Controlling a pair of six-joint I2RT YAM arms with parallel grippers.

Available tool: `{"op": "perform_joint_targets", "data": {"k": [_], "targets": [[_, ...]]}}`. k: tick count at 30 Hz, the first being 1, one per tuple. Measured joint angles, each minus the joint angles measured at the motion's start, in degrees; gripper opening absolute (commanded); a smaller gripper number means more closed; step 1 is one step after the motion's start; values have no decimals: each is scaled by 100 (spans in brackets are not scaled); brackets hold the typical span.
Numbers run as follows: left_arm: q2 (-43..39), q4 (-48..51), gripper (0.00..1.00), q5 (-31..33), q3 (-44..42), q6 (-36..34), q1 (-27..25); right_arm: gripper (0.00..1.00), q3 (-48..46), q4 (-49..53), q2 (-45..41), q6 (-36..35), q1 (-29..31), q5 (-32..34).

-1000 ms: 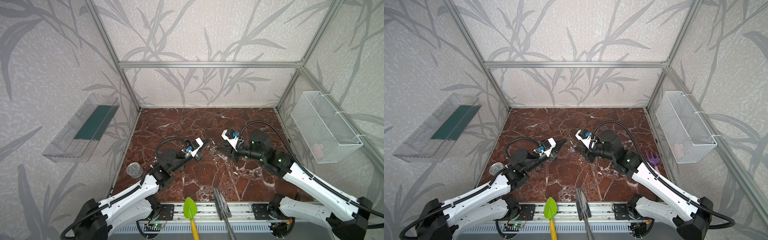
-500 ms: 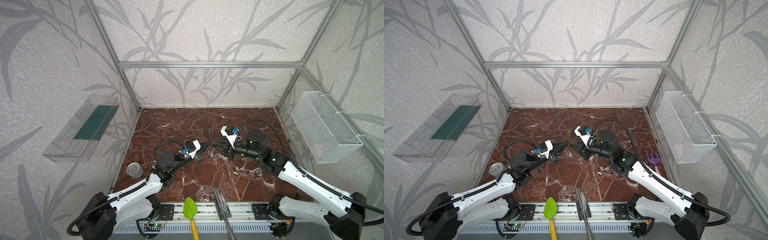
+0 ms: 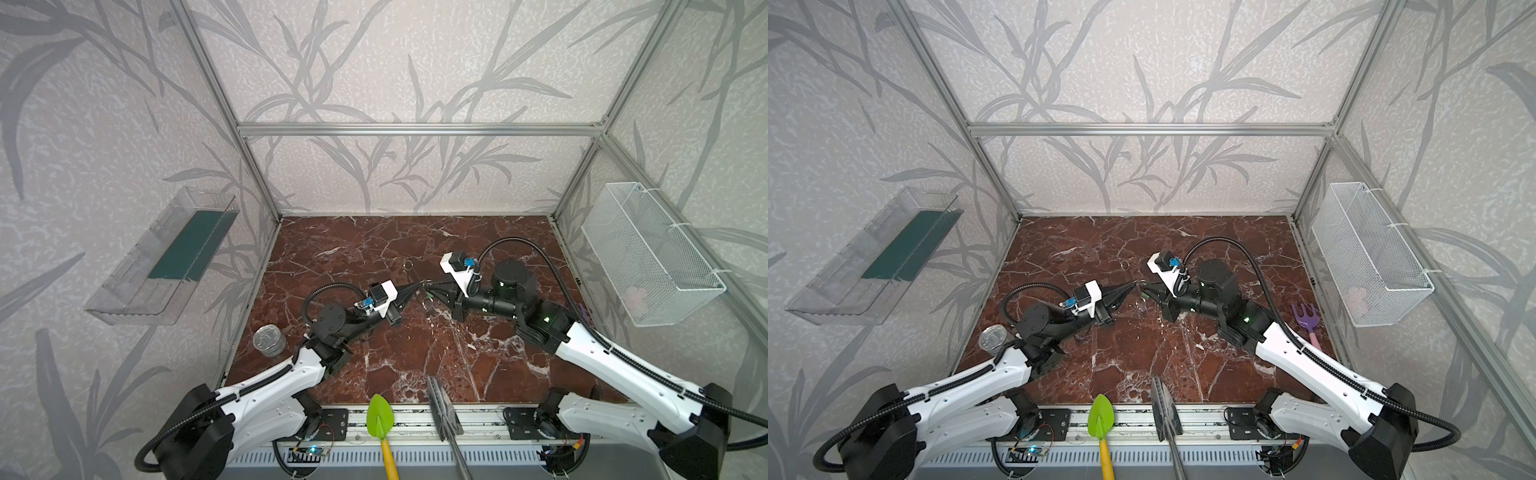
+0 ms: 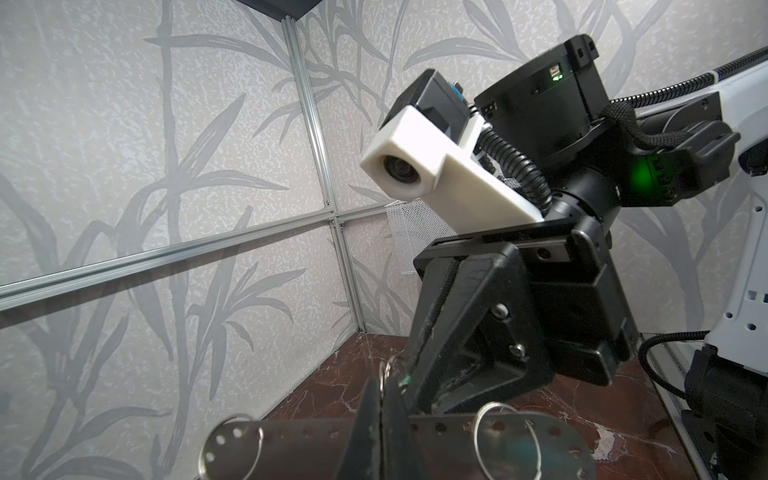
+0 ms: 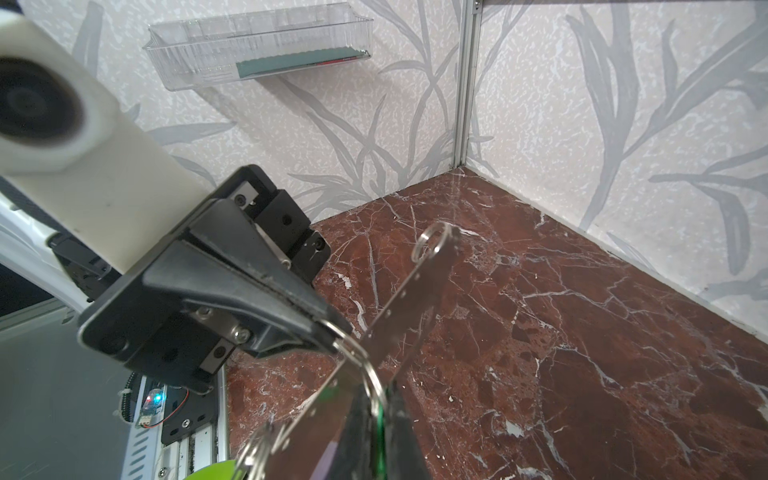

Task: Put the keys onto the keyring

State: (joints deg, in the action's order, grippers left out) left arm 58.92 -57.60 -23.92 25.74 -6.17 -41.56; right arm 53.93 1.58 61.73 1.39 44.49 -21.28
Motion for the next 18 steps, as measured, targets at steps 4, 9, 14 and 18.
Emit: {"op": "perform_joint_targets", "data": {"k": [4,9,14,18], "targets": [[0,-4,0,-2,-2,17,0,1,2,20,13,-63,7,-70],[0,-7,0,-9,-17,33,0,0,136,153,162,-160,15,-262],[-63,-13,0,-11,-68,37,13,0,291,249,337,-210,7,-492],[-142,-9,0,-11,-94,37,39,0,374,273,435,-208,-9,-680]]}}
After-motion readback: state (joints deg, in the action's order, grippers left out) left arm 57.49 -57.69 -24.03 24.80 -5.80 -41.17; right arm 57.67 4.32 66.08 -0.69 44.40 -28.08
